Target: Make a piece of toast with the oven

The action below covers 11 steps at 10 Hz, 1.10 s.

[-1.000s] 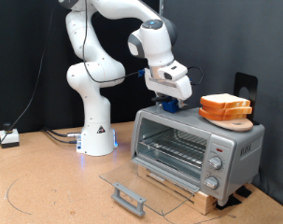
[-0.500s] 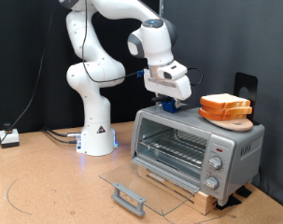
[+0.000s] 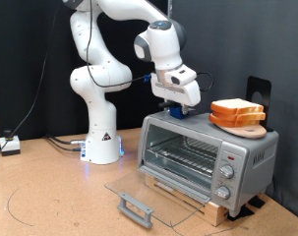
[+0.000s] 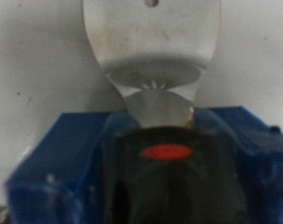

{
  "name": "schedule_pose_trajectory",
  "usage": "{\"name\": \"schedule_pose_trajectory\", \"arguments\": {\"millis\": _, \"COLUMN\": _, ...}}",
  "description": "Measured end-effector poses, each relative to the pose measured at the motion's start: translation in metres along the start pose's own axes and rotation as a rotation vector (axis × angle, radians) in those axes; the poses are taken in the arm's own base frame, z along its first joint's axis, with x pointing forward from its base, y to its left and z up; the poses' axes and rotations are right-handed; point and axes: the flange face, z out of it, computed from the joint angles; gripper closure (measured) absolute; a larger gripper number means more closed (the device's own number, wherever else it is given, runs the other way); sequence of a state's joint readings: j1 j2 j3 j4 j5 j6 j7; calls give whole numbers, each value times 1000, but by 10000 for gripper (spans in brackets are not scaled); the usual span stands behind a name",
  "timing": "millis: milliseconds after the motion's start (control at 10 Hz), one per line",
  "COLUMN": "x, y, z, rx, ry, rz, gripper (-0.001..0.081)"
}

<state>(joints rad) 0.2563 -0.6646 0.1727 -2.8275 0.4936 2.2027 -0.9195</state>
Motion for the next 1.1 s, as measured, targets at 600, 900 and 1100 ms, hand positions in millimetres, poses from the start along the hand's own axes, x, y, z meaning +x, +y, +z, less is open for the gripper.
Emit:
{"name": "schedule_pose_trajectory", "arguments": {"millis": 600, "x": -1, "y": 1, "z": 4, "rx": 9, "ry": -8, "rz": 5, "gripper": 225}}
{"name": "schedule_pose_trajectory", "arguments": {"millis": 900, "x": -1, "y": 1, "z": 5, "rx": 16, "ry": -9, "rz": 8, "gripper": 14}}
{"name": "schedule_pose_trajectory", "arguments": {"millis": 1100, "x": -3, "y": 0, "z": 6, "rx": 40, "ry": -14, "rz": 16, "gripper": 1}}
